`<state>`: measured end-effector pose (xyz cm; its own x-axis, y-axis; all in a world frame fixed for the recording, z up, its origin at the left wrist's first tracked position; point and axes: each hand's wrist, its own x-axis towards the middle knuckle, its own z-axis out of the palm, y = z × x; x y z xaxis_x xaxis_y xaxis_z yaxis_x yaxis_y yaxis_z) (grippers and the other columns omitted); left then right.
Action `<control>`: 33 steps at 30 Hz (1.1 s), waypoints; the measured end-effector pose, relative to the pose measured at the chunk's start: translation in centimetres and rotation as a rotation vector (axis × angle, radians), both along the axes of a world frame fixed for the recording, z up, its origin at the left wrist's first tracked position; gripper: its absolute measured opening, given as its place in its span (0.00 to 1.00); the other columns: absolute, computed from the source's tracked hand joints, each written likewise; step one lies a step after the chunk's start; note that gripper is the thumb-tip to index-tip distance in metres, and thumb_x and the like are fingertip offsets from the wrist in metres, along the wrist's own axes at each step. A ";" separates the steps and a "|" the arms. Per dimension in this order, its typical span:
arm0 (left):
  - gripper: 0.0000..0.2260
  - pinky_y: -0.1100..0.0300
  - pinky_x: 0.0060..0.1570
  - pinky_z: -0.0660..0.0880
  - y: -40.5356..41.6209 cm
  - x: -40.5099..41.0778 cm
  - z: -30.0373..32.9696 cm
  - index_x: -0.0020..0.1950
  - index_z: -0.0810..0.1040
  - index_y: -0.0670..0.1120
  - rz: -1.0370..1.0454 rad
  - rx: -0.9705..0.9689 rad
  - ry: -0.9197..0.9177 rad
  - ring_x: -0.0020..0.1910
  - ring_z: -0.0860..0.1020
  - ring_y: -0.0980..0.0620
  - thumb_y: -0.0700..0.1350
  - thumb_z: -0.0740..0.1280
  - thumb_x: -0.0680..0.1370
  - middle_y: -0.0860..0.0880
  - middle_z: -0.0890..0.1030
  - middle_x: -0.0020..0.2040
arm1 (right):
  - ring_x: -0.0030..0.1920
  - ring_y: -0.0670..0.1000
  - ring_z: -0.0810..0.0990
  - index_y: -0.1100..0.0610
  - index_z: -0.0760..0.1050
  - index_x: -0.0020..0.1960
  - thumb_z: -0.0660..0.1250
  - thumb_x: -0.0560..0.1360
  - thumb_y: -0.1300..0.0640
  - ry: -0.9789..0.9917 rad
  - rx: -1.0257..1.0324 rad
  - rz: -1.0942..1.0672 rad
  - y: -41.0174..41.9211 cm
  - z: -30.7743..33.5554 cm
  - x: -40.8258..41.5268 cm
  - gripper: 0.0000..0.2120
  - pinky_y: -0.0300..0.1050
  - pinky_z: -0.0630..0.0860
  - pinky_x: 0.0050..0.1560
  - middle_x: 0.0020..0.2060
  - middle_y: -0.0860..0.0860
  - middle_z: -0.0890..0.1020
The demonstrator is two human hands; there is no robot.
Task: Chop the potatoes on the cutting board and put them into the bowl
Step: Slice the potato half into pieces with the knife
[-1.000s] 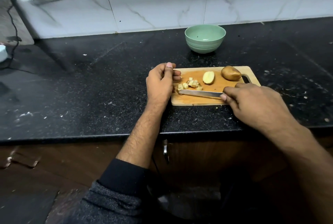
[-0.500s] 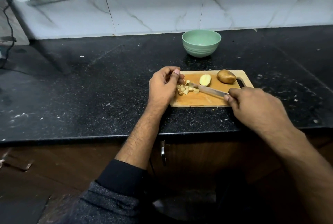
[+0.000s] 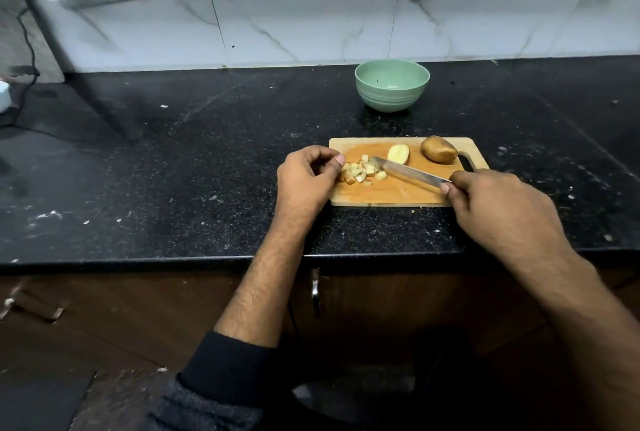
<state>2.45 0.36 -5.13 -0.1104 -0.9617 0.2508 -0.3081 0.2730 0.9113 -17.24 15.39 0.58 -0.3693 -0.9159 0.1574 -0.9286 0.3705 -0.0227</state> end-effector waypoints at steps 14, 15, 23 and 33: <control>0.11 0.54 0.55 0.82 0.1 0.1 0.0 0.54 0.85 0.51 -0.106 0.020 0.093 0.47 0.84 0.54 0.40 0.77 0.74 0.54 0.86 0.46 | 0.43 0.52 0.72 0.46 0.74 0.49 0.54 0.83 0.41 -0.064 0.014 -0.013 0.8 -0.2 0.2 0.15 0.46 0.69 0.38 0.38 0.46 0.72; 0.12 0.57 0.54 0.82 0.2 0.2 0.1 0.54 0.85 0.51 -0.105 0.010 0.055 0.46 0.84 0.55 0.41 0.78 0.72 0.54 0.86 0.45 | 0.43 0.51 0.72 0.46 0.75 0.50 0.53 0.83 0.41 -0.056 0.022 -0.014 0.7 -0.2 0.2 0.15 0.46 0.69 0.38 0.39 0.46 0.72; 0.04 0.64 0.50 0.77 0.2 -0.4 0.3 0.47 0.86 0.52 -0.103 -0.078 -0.181 0.47 0.80 0.60 0.48 0.77 0.73 0.57 0.83 0.45 | 0.44 0.50 0.71 0.44 0.77 0.54 0.55 0.83 0.41 -0.056 0.059 0.010 0.5 0.6 0.7 0.14 0.46 0.69 0.39 0.38 0.44 0.69; 0.09 0.67 0.55 0.76 0.2 -0.9 0.6 0.54 0.85 0.52 -0.140 -0.139 -0.180 0.50 0.81 0.64 0.40 0.69 0.80 0.58 0.85 0.48 | 0.42 0.53 0.71 0.46 0.78 0.54 0.55 0.83 0.41 -0.131 -0.014 -0.066 1.5 0.3 0.8 0.15 0.47 0.69 0.40 0.35 0.46 0.70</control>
<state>1.59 0.53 -4.55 -0.2951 -0.8916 0.3435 -0.4123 0.4432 0.7960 -16.43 16.90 0.88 -0.4465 -0.8871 0.1168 -0.8911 0.4291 -0.1476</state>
